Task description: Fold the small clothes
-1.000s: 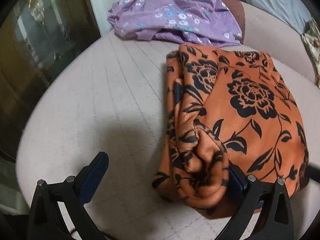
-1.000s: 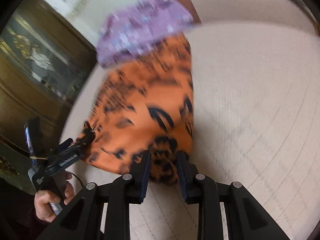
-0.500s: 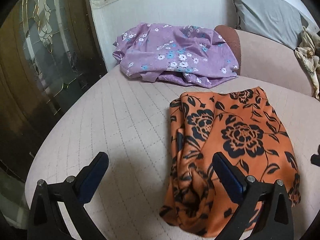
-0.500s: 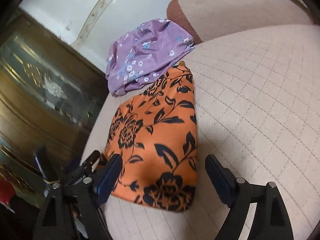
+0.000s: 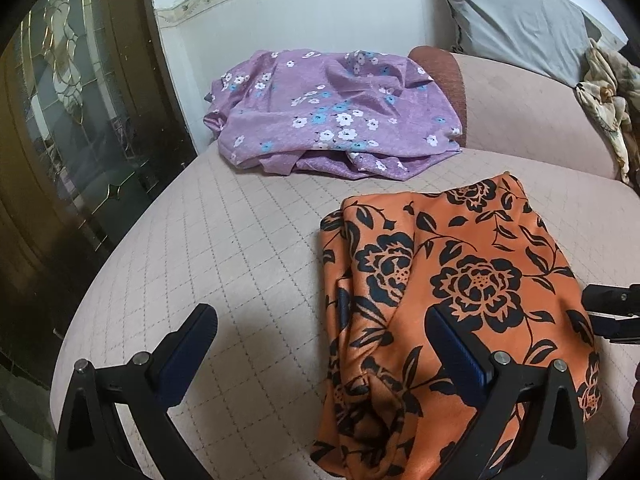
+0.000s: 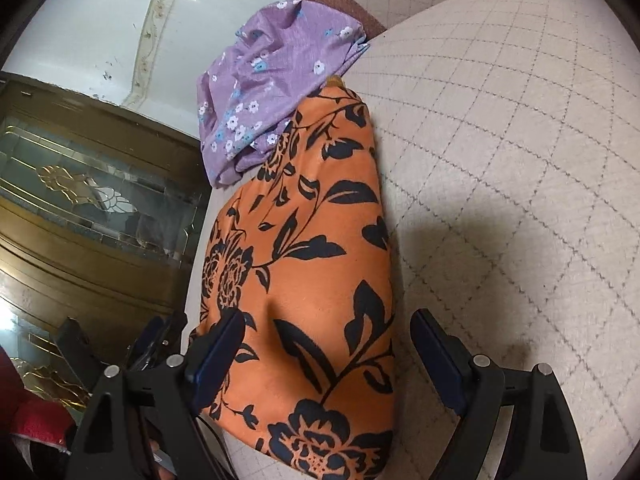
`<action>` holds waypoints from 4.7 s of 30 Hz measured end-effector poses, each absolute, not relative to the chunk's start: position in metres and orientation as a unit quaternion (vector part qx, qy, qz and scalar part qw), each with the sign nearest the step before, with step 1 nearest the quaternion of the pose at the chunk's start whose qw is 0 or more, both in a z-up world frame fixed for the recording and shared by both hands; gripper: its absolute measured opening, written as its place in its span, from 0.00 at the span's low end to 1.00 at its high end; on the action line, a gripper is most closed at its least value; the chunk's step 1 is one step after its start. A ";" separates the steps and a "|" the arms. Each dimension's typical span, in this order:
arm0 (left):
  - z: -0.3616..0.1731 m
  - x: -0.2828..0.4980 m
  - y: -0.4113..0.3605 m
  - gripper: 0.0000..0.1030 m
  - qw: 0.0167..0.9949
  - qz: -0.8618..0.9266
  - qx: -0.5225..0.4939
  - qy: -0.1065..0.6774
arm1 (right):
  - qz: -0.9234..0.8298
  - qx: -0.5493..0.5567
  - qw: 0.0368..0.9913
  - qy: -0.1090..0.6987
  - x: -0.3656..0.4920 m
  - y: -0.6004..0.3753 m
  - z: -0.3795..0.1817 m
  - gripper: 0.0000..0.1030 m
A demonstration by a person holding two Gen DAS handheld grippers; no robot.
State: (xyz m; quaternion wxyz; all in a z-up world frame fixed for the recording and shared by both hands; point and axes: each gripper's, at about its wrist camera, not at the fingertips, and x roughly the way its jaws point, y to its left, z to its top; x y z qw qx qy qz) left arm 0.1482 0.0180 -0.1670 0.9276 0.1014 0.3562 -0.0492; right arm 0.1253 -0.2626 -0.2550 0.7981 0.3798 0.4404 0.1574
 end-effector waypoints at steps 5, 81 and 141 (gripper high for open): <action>-0.167 0.149 0.014 1.00 0.927 -0.049 0.109 0.354 | 0.160 0.395 0.788 0.445 0.130 -0.264 -0.263 0.85; -0.188 0.164 0.009 1.00 0.915 -0.033 0.113 0.386 | 0.180 0.414 0.781 0.432 0.136 -0.260 -0.263 0.85; -0.191 0.176 0.021 1.00 0.905 -0.074 0.044 0.417 | 0.176 0.403 0.791 0.426 0.138 -0.253 -0.265 0.83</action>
